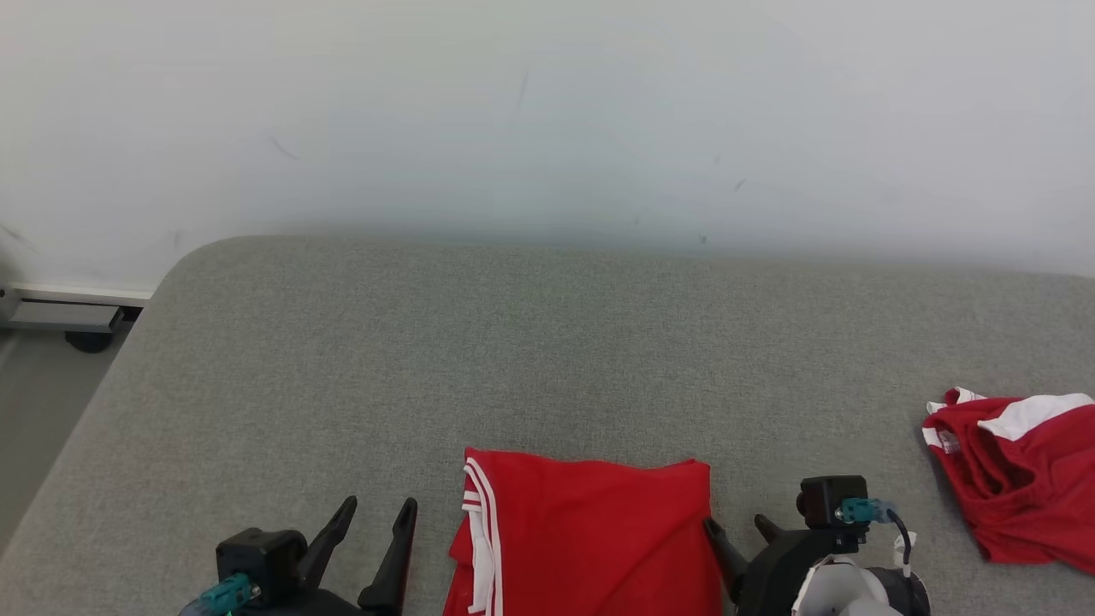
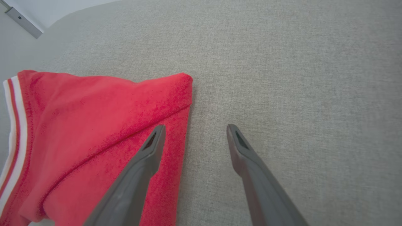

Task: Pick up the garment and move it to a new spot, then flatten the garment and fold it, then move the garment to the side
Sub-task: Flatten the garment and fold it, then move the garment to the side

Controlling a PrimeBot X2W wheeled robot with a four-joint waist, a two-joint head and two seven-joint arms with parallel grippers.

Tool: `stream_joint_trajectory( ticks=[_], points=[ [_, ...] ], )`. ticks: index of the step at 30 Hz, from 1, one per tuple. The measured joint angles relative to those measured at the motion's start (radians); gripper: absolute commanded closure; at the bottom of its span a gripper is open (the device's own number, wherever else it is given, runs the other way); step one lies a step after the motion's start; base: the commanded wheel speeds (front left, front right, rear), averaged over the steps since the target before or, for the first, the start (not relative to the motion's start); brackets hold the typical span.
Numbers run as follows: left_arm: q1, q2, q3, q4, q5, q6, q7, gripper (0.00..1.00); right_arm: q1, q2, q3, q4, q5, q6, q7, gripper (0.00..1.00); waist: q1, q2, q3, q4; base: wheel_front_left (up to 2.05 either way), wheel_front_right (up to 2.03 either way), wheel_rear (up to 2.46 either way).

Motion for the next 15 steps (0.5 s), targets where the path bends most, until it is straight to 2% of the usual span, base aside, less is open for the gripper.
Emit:
stream_joint_trajectory(
  ticks=[3, 15],
  points=[
    [-0.003, 0.000, -0.007, -0.002, 0.000, -0.001, 0.003, 0.00, 0.003, 0.030, -0.013, -0.012, -0.008, 0.000, 0.006, 0.00, 0.0000, 0.0000, 0.004, 0.003, 0.00, 0.00, 0.00],
    [-0.009, 0.000, -0.016, -0.002, 0.001, -0.002, 0.017, 0.00, 0.020, 0.062, -0.080, 0.004, -0.086, 0.000, 0.106, 0.00, 0.0000, 0.0000, 0.018, 0.038, 0.00, 0.00, 0.00]
  ],
)
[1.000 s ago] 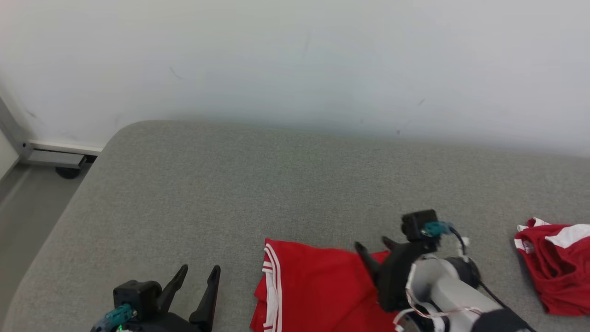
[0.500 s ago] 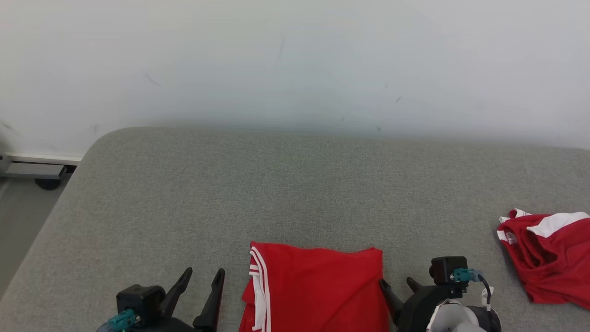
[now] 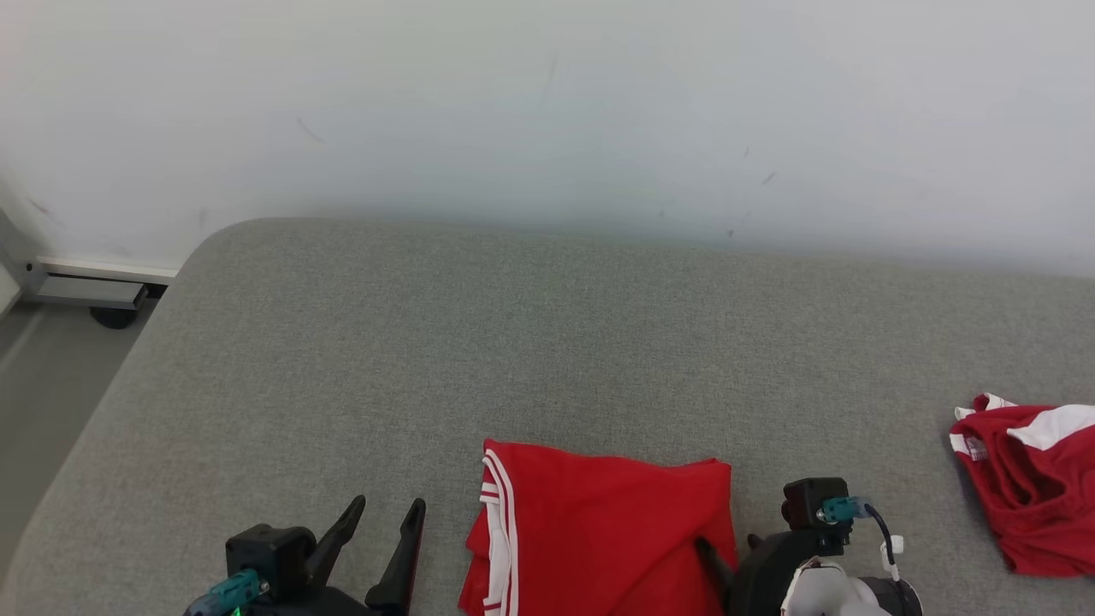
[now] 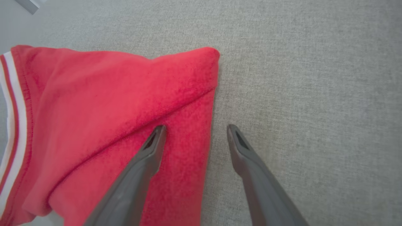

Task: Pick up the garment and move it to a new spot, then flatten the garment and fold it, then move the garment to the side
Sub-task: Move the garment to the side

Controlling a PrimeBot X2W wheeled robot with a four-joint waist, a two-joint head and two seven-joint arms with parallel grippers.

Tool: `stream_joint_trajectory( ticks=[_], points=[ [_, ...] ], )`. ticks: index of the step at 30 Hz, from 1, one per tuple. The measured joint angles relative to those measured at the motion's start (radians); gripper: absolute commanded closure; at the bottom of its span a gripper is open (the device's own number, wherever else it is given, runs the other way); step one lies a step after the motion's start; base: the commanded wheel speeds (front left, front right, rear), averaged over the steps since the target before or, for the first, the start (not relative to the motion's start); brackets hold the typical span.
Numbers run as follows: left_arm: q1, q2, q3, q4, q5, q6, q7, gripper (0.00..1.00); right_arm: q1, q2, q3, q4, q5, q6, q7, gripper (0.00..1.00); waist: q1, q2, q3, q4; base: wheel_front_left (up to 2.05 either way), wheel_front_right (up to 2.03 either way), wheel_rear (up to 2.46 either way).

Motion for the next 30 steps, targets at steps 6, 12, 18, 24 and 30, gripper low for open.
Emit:
stream_joint_trajectory(
  ticks=[6, 12, 18, 24, 30],
  points=[
    [0.000, 0.000, 0.000, 0.000, 0.000, 0.000, 0.000, 0.00, -0.002, 0.006, -0.011, 0.012, -0.048, 0.000, 0.096, 0.00, 0.0000, 0.0000, 0.002, 0.007, 0.00, 0.00, 0.00],
    [-0.005, -0.001, -0.001, 0.000, 0.000, 0.000, 0.001, 0.00, -0.010, 0.029, -0.063, 0.013, -0.072, 0.000, 0.145, 0.00, 0.0000, 0.0000, 0.007, 0.013, 0.00, 0.00, 0.00],
    [-0.020, -0.005, -0.005, 0.000, 0.000, 0.000, 0.009, 0.00, -0.027, 0.042, -0.089, 0.018, -0.101, 0.000, 0.205, 0.11, 0.0000, 0.0000, 0.014, 0.024, 0.00, 0.00, 0.00],
    [-0.020, -0.004, -0.002, 0.002, 0.000, 0.000, 0.009, 0.00, -0.033, 0.051, -0.095, -0.008, -0.140, 0.000, 0.241, 1.00, 0.0000, 0.0001, 0.022, 0.034, 0.00, 0.00, 0.00],
    [-0.020, 0.000, 0.010, 0.004, 0.000, 0.002, 0.007, 0.00, -0.040, 0.050, -0.131, -0.075, -0.185, 0.000, 0.240, 1.00, 0.0000, 0.0000, 0.021, 0.029, 0.00, 0.00, 0.00]
  ],
)
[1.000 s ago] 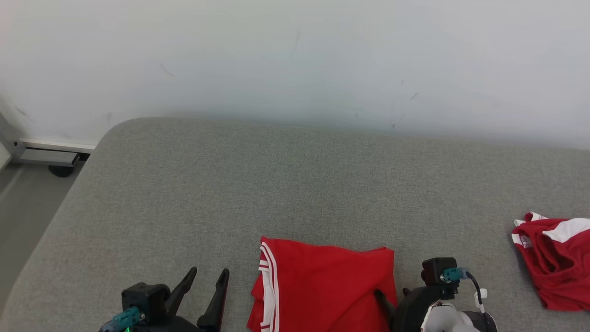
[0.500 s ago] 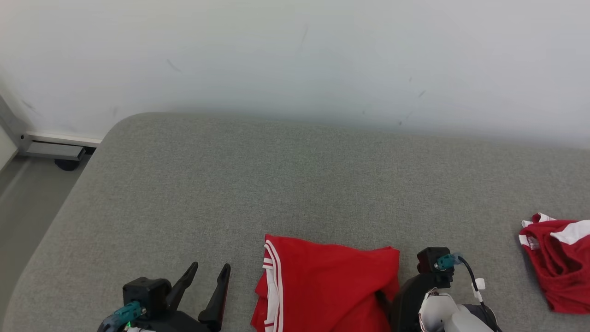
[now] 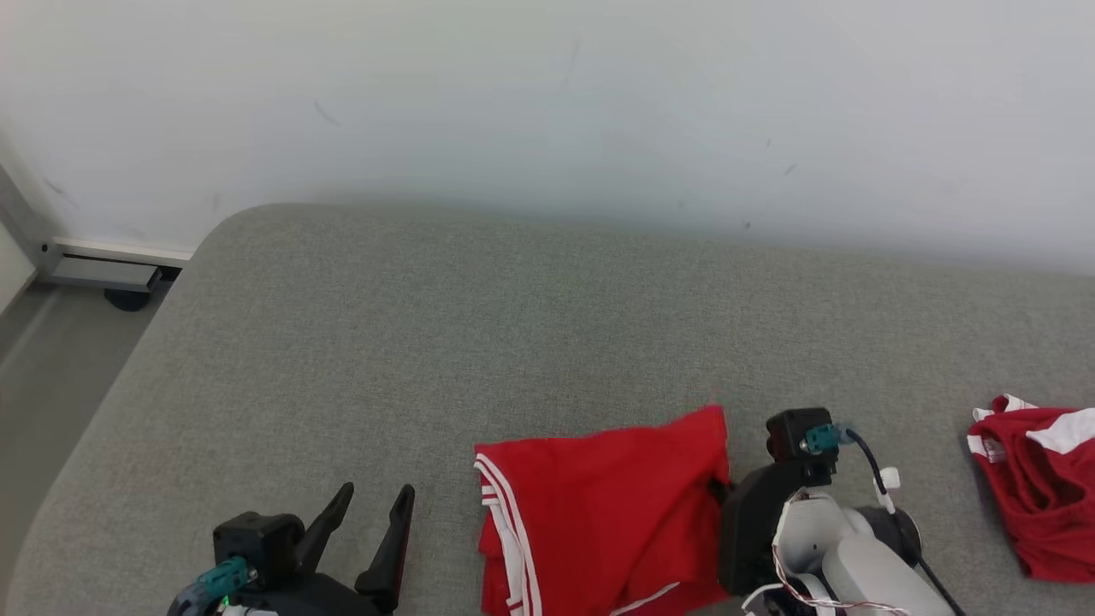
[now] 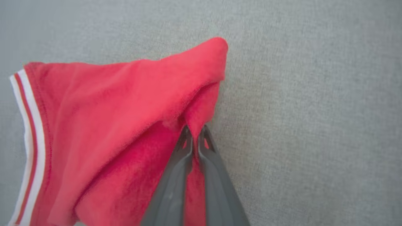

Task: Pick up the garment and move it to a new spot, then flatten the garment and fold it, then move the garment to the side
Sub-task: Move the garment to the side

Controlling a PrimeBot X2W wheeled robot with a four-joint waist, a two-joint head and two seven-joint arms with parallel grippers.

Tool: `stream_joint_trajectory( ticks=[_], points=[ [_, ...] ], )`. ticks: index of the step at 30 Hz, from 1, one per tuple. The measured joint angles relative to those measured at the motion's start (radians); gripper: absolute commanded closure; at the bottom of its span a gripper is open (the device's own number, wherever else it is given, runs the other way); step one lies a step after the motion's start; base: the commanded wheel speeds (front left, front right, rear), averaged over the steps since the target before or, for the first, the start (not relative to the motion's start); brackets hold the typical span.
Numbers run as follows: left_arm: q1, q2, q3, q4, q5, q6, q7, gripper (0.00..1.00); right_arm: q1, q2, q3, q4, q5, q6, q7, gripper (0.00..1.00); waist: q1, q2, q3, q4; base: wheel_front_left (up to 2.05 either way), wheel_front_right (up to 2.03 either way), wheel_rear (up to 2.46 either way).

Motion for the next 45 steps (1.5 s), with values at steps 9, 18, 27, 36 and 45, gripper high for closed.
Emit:
stream_joint_trajectory(
  ticks=[9, 18, 27, 36, 45],
  points=[
    [0.001, 0.000, 0.009, 0.004, -0.001, 0.001, -0.008, 0.00, -0.026, -0.065, -0.027, -0.206, -0.066, -0.001, 0.062, 1.00, 0.0000, 0.0000, -0.018, -0.035, 0.00, 0.00, 0.00],
    [0.009, 0.000, -0.002, 0.005, -0.001, 0.001, -0.013, 0.00, -0.031, -0.144, -0.186, -0.297, -0.096, -0.001, 0.171, 1.00, 0.0000, 0.0000, -0.040, -0.057, 0.00, 0.00, 0.00],
    [0.010, -0.001, -0.015, 0.001, -0.001, 0.000, -0.016, 0.00, -0.050, -0.193, -0.293, -0.285, -0.149, -0.001, 0.288, 1.00, 0.0000, 0.0000, -0.036, -0.066, 0.00, 0.00, 0.00],
    [0.010, 0.001, -0.017, -0.007, -0.001, -0.001, -0.013, 0.00, -0.048, -0.254, -0.379, -0.313, -0.222, -0.001, 0.374, 1.00, 0.0000, 0.0000, -0.026, -0.073, 0.00, 0.00, 0.00],
    [0.010, 0.014, -0.014, -0.025, 0.000, 0.000, -0.007, 0.00, -0.043, -0.292, -0.469, -0.347, -0.254, -0.001, 0.431, 1.00, 0.0000, 0.0000, -0.006, -0.080, 0.00, 0.00, 0.00]
  ],
)
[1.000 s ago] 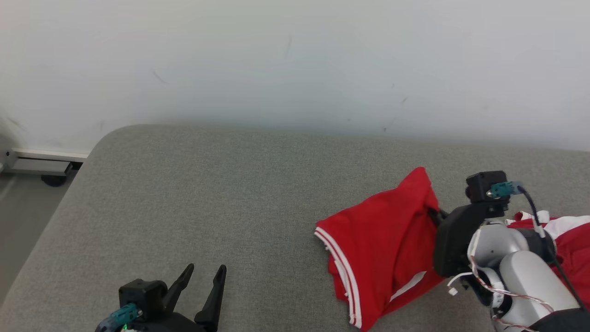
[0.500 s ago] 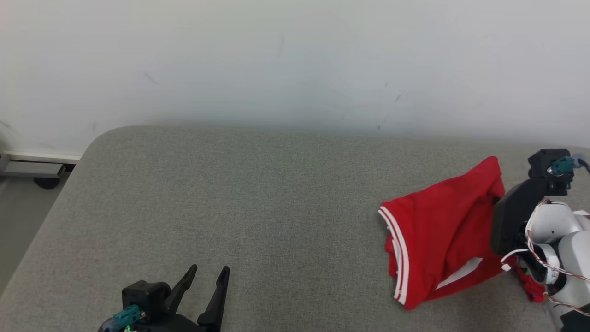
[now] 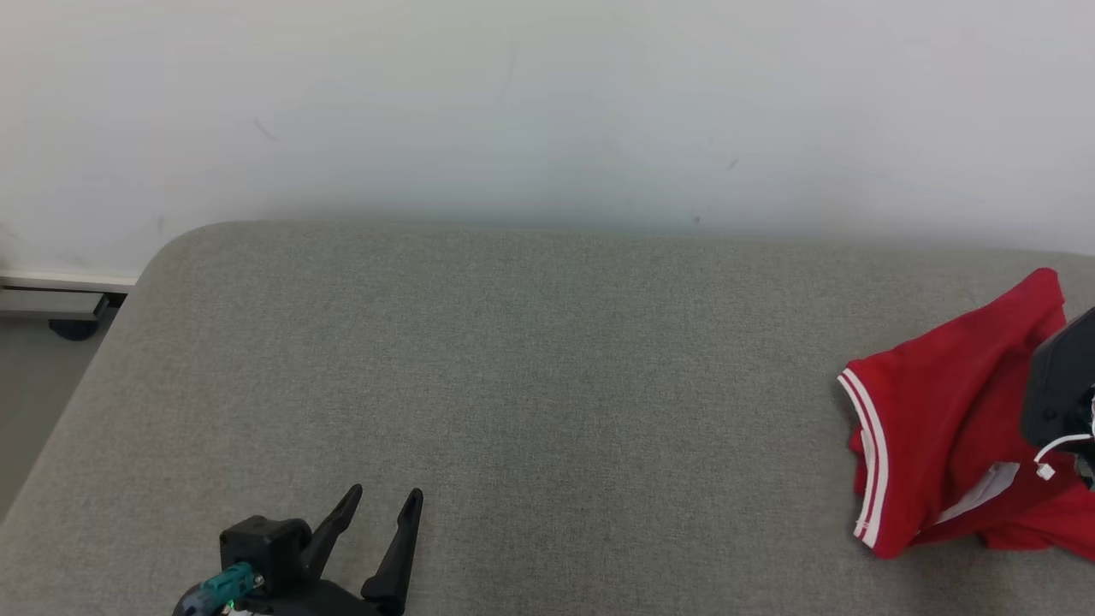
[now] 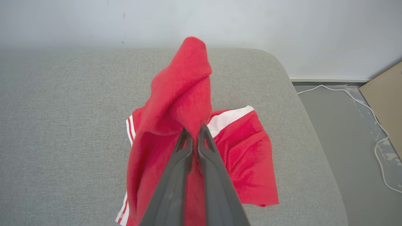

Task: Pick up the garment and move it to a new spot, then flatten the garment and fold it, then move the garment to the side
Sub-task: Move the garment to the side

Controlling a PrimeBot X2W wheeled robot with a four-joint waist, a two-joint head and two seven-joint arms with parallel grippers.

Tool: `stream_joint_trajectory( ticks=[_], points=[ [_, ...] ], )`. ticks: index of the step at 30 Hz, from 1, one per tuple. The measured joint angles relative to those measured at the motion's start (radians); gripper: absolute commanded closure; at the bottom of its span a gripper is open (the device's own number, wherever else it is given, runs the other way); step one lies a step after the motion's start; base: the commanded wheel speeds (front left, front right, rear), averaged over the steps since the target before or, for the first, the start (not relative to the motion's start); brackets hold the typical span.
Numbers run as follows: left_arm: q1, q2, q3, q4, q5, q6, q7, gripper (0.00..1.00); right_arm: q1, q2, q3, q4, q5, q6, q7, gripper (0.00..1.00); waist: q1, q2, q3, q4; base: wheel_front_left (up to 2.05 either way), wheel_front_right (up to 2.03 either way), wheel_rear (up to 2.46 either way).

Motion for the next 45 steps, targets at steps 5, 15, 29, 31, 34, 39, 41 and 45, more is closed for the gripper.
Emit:
stream_joint_trajectory(
  ticks=[5, 15, 29, 31, 34, 39, 41, 45],
  points=[
    [-0.002, 0.002, -0.002, -0.010, 0.002, 0.000, 0.002, 0.00, -0.001, -0.024, -0.036, -0.031, -0.030, 0.000, 0.012, 1.00, 0.0000, 0.0000, 0.017, -0.005, 0.00, 0.00, 0.00],
    [-0.013, 0.010, -0.002, -0.026, 0.007, -0.009, 0.011, 0.00, 0.001, -0.066, -0.121, -0.058, -0.110, 0.000, 0.026, 1.00, 0.0000, 0.0000, 0.059, 0.003, 0.00, 0.00, 0.00],
    [-0.056, 0.017, 0.000, -0.037, 0.013, -0.009, 0.026, 0.00, 0.038, -0.085, -0.186, -0.054, -0.257, 0.000, 0.002, 0.00, 0.0000, 0.0000, 0.115, 0.005, 0.00, 0.00, 0.00],
    [-0.059, 0.017, 0.000, -0.037, 0.013, -0.008, 0.027, 0.00, 0.038, -0.084, -0.188, -0.056, -0.283, 0.000, -0.012, 0.00, 0.0001, 0.0000, 0.118, 0.006, 0.00, 0.00, 0.00],
    [-0.068, 0.017, 0.000, -0.036, 0.013, -0.009, 0.028, 0.00, 0.035, -0.076, -0.183, -0.066, -0.292, 0.000, -0.038, 0.00, 0.0000, 0.0000, 0.121, 0.007, 0.00, 0.00, 0.00],
    [-0.070, 0.017, -0.001, -0.032, 0.015, -0.009, 0.031, 0.00, 0.015, -0.056, -0.159, -0.088, -0.297, 0.000, -0.086, 0.00, 0.0001, 0.0000, 0.123, 0.010, 0.00, 0.00, 0.00],
    [-0.077, 0.013, -0.004, -0.026, 0.015, -0.009, 0.031, 0.00, 0.014, -0.045, -0.150, -0.100, -0.291, 0.000, -0.122, 0.00, 0.0001, 0.0000, 0.121, 0.013, 0.00, 0.00, 0.00],
    [-0.091, 0.011, -0.004, -0.021, 0.015, -0.009, 0.031, 0.00, 0.010, -0.030, -0.141, -0.100, -0.235, 0.016, -0.213, 0.00, 0.0001, 0.0000, 0.110, 0.019, 0.00, 0.00, 0.00]
  ],
)
